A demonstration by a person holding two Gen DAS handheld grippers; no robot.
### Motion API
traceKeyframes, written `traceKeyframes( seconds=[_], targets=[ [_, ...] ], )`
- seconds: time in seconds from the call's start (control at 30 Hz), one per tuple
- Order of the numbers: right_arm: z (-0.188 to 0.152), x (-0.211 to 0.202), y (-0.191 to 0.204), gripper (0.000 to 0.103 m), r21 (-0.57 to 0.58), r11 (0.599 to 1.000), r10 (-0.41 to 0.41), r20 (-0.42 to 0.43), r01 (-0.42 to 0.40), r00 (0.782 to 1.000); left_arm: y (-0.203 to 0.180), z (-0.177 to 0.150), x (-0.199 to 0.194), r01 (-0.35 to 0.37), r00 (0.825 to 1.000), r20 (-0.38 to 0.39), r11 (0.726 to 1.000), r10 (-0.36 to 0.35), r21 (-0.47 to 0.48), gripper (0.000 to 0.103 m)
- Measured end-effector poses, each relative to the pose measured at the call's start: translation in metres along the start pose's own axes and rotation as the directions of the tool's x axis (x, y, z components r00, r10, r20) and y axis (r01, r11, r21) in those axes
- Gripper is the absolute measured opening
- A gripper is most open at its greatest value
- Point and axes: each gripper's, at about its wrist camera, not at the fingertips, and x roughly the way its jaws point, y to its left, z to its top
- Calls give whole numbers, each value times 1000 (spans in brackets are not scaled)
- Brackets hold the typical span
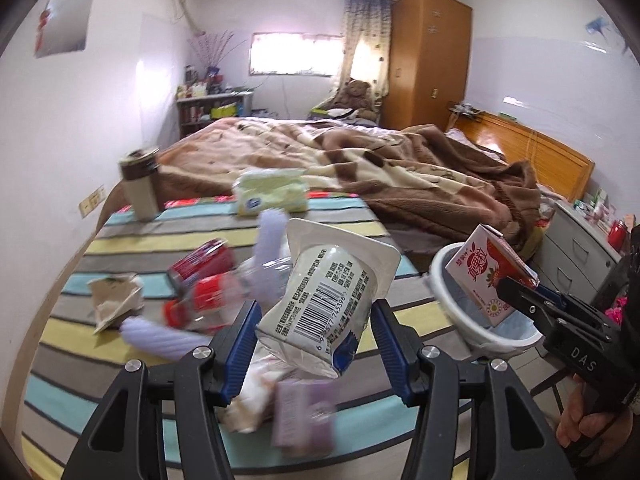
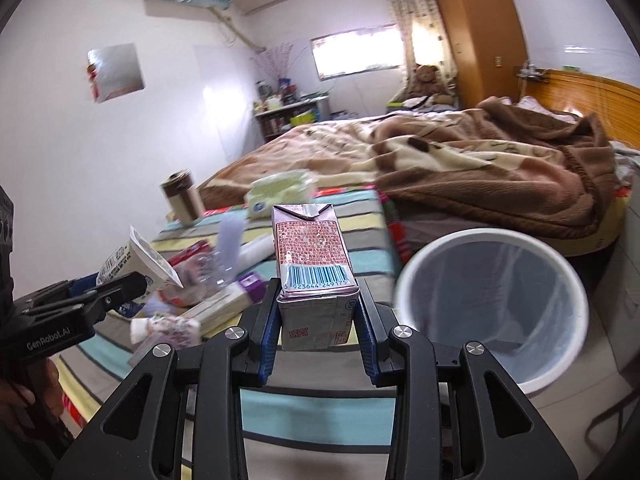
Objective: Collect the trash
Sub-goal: 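Carry both items over the wastebasket and open both tools to drop them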
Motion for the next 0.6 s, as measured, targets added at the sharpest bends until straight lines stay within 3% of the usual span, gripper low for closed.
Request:
traceKeyframes(
  seconds=[0.23, 0.6],
  targets=[
    [5, -8, -35, 35, 49, 994, -95, 13, 94, 995, -60, 9, 20, 96, 995, -14, 995, -95, 41, 57],
    [-3, -1, -89, 35, 106, 972, -207, -53, 212, 977, -130, 12, 66, 199, 978, -83, 976, -192, 89, 57]
  ],
)
